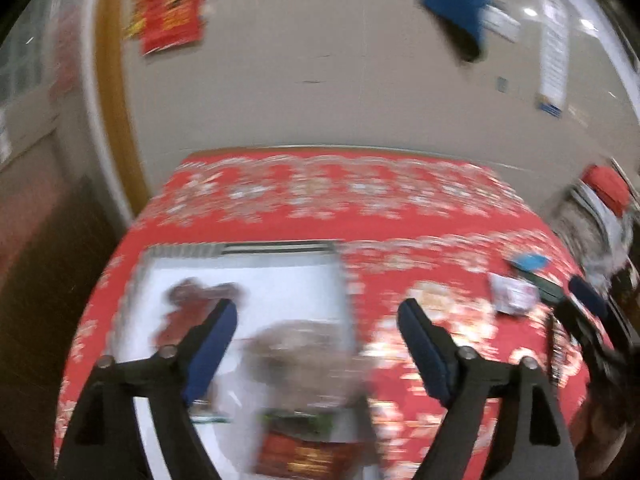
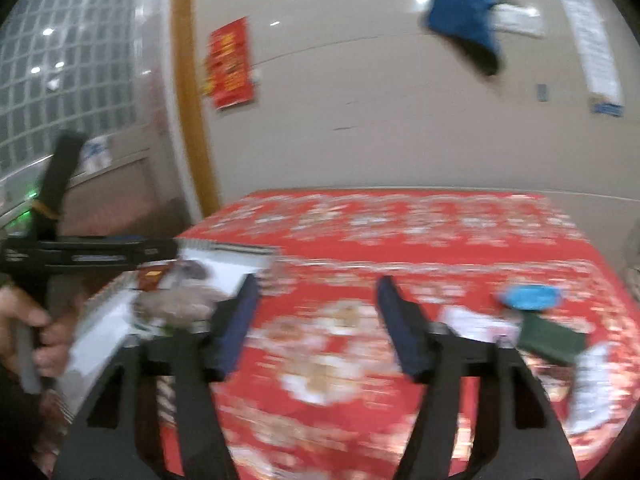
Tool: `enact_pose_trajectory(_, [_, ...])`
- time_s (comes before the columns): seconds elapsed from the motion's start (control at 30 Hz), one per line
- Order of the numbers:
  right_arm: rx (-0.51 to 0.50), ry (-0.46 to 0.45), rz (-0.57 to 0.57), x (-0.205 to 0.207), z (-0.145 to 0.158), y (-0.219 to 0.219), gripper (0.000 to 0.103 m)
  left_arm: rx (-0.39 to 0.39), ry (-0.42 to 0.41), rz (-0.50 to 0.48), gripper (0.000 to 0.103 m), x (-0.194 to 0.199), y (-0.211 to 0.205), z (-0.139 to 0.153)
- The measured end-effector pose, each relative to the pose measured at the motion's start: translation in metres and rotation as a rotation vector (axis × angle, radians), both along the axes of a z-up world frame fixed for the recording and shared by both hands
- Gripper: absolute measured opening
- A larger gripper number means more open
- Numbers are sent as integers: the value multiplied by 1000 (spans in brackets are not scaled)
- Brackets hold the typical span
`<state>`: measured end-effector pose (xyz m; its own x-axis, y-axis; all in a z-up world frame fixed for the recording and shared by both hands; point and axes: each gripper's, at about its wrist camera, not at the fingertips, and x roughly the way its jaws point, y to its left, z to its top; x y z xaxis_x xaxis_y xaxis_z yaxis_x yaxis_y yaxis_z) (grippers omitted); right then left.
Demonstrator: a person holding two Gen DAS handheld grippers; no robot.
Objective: Organize snacks
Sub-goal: 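Grasp the pink cartoon pastry bag with the left tool while the right tool grasps the silver packet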
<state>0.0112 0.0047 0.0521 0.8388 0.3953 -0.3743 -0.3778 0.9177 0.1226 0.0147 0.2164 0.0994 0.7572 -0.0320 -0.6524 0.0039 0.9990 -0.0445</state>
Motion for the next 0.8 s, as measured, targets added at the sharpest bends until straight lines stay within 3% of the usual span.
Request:
enact_pose_trajectory(0.07, [-5,14,-84,2,-3,-49,67,14,4,-83,98,0,-37,1])
enact_pose_trajectory(0.13, [-5,21,-159,-2,-5,-85,67,47,13,-145,99,2,-72,-1])
enact_pose_trajectory(0.3, [112,207,-252,18,-24,-176,67,86,111,-249,100,29,-147,-27])
enact_pose_trajectory(0.37, [149,302,-230,32,-34,-185,67,114,147,-272,100,39,-171,-40])
enact_pose_trajectory(0.47, [120,375,-224,46,-42,-183,67,148,166,-271,100,53,-196,-53])
enact_pose_trajectory(0.6, [28,382,-222,49,-43,-169,67,129,196,-283,100,67,-214,-66])
enact_pose_trajectory(0.8, [13,394,-255,45,-45,-168,67,119,228,-279,100,84,-228,-82])
